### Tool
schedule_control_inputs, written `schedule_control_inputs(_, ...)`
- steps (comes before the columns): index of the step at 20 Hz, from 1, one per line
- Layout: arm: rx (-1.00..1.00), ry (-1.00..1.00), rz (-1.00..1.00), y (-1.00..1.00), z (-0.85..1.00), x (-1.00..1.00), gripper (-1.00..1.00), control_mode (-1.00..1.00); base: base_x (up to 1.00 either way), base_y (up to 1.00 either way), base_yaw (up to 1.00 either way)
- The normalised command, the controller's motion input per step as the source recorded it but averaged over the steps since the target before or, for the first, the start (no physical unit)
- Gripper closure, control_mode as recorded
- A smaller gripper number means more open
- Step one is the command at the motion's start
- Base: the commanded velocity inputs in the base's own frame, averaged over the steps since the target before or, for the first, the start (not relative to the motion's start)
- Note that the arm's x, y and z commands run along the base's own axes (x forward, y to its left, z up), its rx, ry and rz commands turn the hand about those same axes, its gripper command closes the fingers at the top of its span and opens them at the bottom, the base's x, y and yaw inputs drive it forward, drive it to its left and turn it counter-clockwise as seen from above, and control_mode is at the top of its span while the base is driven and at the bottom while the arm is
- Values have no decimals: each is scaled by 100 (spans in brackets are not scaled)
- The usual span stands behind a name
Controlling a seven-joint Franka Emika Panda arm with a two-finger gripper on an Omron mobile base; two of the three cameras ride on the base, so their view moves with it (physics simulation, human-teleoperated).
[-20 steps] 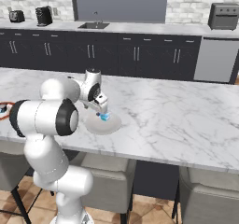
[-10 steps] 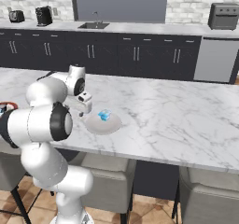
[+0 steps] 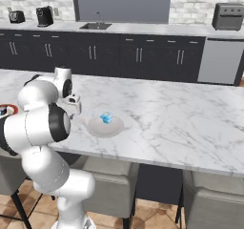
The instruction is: Place two yogurt containers on each plate.
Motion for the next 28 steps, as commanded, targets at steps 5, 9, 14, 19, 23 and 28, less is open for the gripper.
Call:
schedule_control_inputs(5,0,-10,28,46,-1,-5,-100,-100,0,0,0)
schedule_control_inputs(9,0,-5,2,65,-9,0,-100,-100,0,0,0)
schedule_control_inputs(14,0,-5,0,35,-15,3,-100,-100,0,0,0)
schedule_control_inputs(19,0,-9,0,2,-25,7,-100,-100,0,0,0)
schedule_control_inputs(23,0,-14,-1,0,-5,0,-100,-100,0,0,0)
schedule_control_inputs(28,0,-8,-1,-3,-6,1,-100,-100,0,0,0)
